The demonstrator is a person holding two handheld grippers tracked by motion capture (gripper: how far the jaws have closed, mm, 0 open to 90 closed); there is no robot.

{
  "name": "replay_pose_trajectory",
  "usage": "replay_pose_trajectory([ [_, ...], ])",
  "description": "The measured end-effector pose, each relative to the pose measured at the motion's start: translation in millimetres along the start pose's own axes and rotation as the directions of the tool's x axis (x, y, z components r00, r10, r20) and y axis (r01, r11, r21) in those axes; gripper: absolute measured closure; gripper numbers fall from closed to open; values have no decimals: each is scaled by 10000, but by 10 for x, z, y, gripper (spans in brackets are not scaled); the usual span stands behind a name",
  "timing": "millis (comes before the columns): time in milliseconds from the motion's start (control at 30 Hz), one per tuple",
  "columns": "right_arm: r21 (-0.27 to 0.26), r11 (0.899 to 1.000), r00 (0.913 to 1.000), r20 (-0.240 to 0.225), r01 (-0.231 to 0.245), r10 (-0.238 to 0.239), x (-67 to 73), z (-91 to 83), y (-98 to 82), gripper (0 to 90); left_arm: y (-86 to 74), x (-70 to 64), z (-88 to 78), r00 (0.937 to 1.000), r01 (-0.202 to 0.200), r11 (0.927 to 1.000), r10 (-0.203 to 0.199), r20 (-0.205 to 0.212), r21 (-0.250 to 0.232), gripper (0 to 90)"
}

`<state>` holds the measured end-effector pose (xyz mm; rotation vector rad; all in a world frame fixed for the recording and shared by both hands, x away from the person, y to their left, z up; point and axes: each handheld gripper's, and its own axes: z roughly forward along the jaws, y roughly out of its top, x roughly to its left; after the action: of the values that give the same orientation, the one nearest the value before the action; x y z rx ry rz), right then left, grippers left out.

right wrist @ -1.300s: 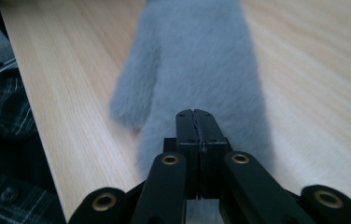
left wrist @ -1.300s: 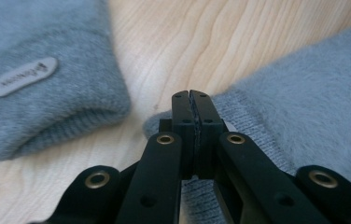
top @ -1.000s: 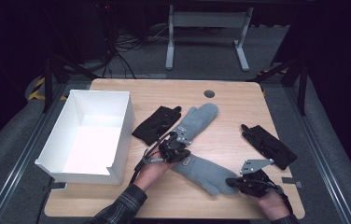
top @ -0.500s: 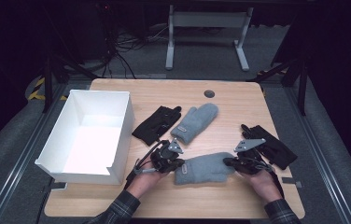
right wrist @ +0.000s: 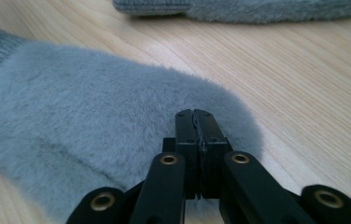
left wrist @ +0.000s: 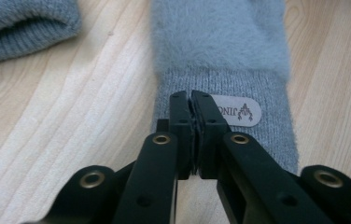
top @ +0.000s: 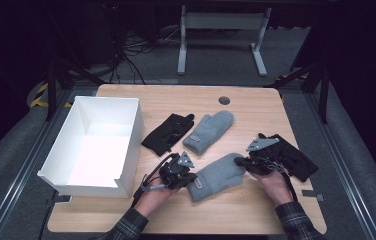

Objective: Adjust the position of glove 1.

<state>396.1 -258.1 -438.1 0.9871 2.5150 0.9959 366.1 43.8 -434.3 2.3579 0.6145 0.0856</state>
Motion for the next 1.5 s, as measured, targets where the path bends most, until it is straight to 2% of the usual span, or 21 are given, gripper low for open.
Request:
replay_pose_trajectory([
  [67, -231, 9995, 9998, 4, -205, 205, -9, -63, -37, 790, 25, 15, -10, 9999, -4, 10000, 3, -122, -55, 821],
  [200, -252, 9987, 9989, 112, -447, 450, 8, -141, -148, 606, 93, 63, -2, 9988, -60, 9999, 52, -477, -157, 686],
  [333, -487, 9961, 9968, 273, -732, 746, 55, -223, -285, 439, 204, 132, -19, 9975, 123, 9994, -145, -692, -325, 560],
  [500, -427, 9955, 9952, 464, -846, 866, 108, -275, -455, 328, 358, 288, 28, 9969, 173, 9986, -211, -762, -502, 441],
  [533, -427, 9955, 9952, 464, -846, 866, 108, -275, -455, 328, 358, 288, 28, 9969, 173, 9986, -211, -762, -502, 432],
  [567, -323, 9962, 9955, 451, -815, 829, 122, -288, -524, 292, 425, 357, 43, 9954, 226, 9979, -282, -914, -608, 417],
  [633, -282, 9959, 9950, 481, -861, 874, 133, -298, -575, 268, 492, 421, 64, 9949, 346, 9975, -403, -924, -624, 417],
  [733, -243, 9956, 9946, 477, -908, 919, 141, -320, -638, 256, 611, 518, 109, 9936, 312, 9976, -378, -1068, -626, 449],
  [800, -259, 9951, 9943, 443, -955, 966, 142, -336, -676, 246, 635, 536, 124, 9931, 285, 9976, -355, -1120, -632, 452],
  [1000, -376, 9943, 9936, 489, -1002, 1019, 140, -365, -749, 239, 847, 692, 342, 9903, 296, 9980, -369, -1338, -563, 474],
  [1067, -404, 9947, 9938, 540, -947, 969, 132, -367, -761, 237, 880, 731, 401, 9920, 310, 9978, -379, -1207, -583, 480],
  [1100, -427, 9949, 9939, 576, -919, 943, 131, -366, -765, 234, 890, 746, 439, 9918, 278, 9976, -355, -1231, -639, 480],
  [1233, -444, 9967, 9950, 697, -680, 710, 135, -358, -776, 223, 889, 808, 594, 9910, 253, 9994, -284, -1311, -250, 493],
  [1333, -440, 9974, 9952, 767, -568, 600, 145, -354, -779, 222, 861, 836, 660, 9899, 303, 9994, -326, -1382, -185, 526],
  [1433, -427, 9982, 9955, 823, -430, 465, 151, -350, -782, 223, 851, 852, 679, 9894, 427, 9989, -450, -1379, -199, 619],
  [1500, -438, 9981, 9955, 830, -425, 460, 152, -350, -783, 222, 848, 850, 689, 9897, 324, 9995, -330, -1390, -61, 681],
])
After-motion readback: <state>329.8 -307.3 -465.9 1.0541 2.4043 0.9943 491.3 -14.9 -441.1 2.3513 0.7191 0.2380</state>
